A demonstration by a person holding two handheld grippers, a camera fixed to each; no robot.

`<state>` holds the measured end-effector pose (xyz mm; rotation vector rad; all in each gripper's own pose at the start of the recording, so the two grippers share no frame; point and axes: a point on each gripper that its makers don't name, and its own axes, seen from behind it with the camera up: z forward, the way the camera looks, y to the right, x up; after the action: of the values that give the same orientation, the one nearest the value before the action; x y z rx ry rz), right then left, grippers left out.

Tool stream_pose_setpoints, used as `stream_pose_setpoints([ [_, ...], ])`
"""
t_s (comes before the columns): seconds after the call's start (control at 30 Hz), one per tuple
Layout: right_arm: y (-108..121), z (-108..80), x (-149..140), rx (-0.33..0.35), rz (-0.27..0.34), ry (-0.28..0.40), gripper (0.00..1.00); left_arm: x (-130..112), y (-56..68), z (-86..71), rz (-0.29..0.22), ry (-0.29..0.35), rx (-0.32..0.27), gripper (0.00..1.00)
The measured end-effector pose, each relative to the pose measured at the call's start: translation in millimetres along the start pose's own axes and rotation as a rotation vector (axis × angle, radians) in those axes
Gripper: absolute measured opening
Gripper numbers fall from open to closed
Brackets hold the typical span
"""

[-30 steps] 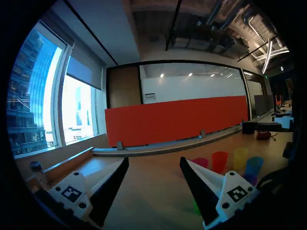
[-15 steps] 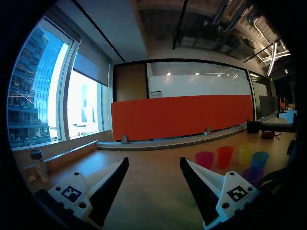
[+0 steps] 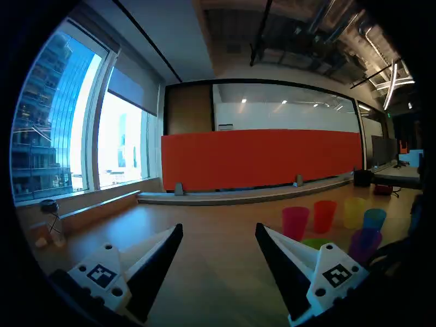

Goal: Pour water

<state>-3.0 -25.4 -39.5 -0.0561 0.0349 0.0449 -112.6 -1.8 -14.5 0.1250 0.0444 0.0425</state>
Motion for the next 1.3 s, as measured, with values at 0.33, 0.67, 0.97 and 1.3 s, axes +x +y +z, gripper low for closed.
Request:
stream_pose_setpoints([
  [0.33,3,-0.8,3,-0.006,-0.003,0.006,0.99,-4,1.7,3.2,-0.033,-0.005,-0.019,0.99],
  [0.67,4,-1.8,5,-0.011,-0.006,0.009,0.99,-8,1.7,4.5,-0.040,-0.016,-0.031,0.99],
  [0.97,7,-3.4,5,-0.014,-0.005,0.011,0.99,-8,0.4,5.5,-0.040,-0.017,-0.028,0.99],
  [1.3,10,-3.2,5,-0.019,-0.001,0.011,0.99,-8,1.4,5.0,-0.040,-0.018,-0.028,0.99],
])
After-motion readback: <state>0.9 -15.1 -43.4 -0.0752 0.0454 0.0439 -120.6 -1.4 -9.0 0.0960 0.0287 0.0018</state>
